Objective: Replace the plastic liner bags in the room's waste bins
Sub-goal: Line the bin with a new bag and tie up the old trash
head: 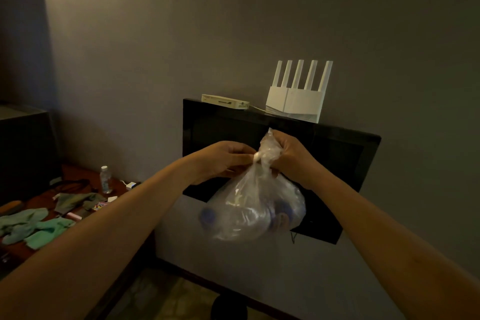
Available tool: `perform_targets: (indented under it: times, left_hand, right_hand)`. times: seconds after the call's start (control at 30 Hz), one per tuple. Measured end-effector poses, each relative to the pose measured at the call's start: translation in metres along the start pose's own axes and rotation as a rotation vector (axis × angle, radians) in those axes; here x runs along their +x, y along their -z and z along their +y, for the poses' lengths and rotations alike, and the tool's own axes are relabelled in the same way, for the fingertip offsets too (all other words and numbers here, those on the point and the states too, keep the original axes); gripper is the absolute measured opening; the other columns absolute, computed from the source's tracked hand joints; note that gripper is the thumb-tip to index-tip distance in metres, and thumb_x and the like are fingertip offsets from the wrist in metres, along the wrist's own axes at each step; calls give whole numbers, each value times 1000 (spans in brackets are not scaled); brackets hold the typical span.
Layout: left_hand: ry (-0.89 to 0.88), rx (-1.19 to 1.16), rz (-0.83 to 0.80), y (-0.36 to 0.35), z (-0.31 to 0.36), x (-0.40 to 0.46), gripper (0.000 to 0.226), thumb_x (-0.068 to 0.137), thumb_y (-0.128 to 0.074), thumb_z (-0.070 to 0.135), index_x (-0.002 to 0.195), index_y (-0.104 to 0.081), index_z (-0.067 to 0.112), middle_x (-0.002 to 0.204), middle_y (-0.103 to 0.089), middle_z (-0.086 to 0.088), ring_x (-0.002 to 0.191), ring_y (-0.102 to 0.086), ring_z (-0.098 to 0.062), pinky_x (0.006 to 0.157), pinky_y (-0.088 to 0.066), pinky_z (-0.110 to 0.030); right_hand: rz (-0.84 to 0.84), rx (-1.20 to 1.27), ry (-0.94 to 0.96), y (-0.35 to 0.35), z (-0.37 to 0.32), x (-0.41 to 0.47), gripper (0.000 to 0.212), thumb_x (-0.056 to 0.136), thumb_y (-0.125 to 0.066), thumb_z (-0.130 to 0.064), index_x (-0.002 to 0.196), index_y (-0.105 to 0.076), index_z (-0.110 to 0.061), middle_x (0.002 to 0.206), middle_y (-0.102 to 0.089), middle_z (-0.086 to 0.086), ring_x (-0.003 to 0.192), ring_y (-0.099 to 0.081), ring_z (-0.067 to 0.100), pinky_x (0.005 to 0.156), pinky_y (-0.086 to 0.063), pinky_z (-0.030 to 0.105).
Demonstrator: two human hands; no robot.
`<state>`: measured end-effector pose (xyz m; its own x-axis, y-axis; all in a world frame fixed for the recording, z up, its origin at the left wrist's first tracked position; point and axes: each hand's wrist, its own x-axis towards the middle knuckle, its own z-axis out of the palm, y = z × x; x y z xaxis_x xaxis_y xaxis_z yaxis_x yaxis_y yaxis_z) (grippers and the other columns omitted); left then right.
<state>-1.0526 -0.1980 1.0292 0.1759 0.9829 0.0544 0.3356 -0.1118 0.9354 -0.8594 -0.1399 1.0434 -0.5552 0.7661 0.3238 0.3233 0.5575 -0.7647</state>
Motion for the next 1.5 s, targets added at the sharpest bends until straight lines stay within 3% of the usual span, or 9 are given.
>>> perform_targets:
  times: [0.2,0.37,0.5,0.6,0.77,0.97,1.1,1.2,1.5]
  left_hand:
    - [-69,-33,-66,3,3,-3,16,96,-61,14,110,-70,11,101,-72,-4,93,-69,-16,81,-55,-23]
    - [-117,1,61,-1,0,3,10,95,-62,17,101,-71,15,94,-69,-3,86,-65,-15,83,-53,-27]
    - [-108,-24,188,-9,-3,5,9,95,-63,21,100,-70,18,90,-67,-4,84,-64,-15,92,-55,-36]
    - [-136,120,286,-14,-4,5,7,95,-64,24,100,-69,21,90,-70,0,81,-68,-12,85,-57,-30]
    - [-157,268,285,-27,10,9,7,93,-66,25,98,-70,23,88,-69,4,83,-66,-9,73,-49,-22]
    - [-141,200,375,-31,3,11,6,90,-67,23,90,-72,24,83,-69,4,83,-65,-11,74,-50,-22]
    - [-110,86,381,-38,0,9,7,90,-65,18,87,-71,19,85,-67,1,84,-63,-11,73,-45,-21]
    - [-107,17,375,-41,-1,10,10,90,-63,15,83,-70,15,82,-64,0,82,-60,-11,73,-45,-22]
    - [-127,-111,299,-64,-19,39,14,89,-64,19,82,-71,8,71,-64,3,72,-59,-8,77,-52,-28]
  right_hand:
    - [-139,171,-74,7,-7,-5,18,91,-65,-2,100,-61,-17,105,-62,14,100,-62,28,91,-54,37]
    - [-141,258,10,7,-4,-14,28,84,-68,10,95,-61,-15,101,-64,11,92,-65,23,85,-57,34]
    - [-54,203,25,3,5,-15,24,86,-65,6,100,-63,-13,101,-66,6,97,-66,19,88,-56,33]
    - [-46,328,-115,7,9,-14,34,83,-62,-20,117,-62,-15,114,-64,8,111,-62,24,97,-51,37]
    - [-99,-127,-153,-21,6,-9,43,79,-81,-34,117,-62,-24,107,-64,-1,99,-64,14,90,-56,34]
    - [30,-14,-268,-33,21,-14,24,84,-75,-36,99,-65,-21,106,-64,10,90,-66,20,75,-58,30]
    - [-182,-403,-537,-34,18,-12,50,94,-64,-45,130,-51,-13,117,-60,8,105,-59,24,87,-49,33]
    - [-32,-329,-398,-28,33,-21,51,85,-75,-38,127,-58,-17,124,-64,8,110,-62,23,93,-53,37]
    - [2,-473,-552,-8,40,-67,43,85,-75,-32,124,-61,-18,112,-66,5,103,-64,24,94,-53,39]
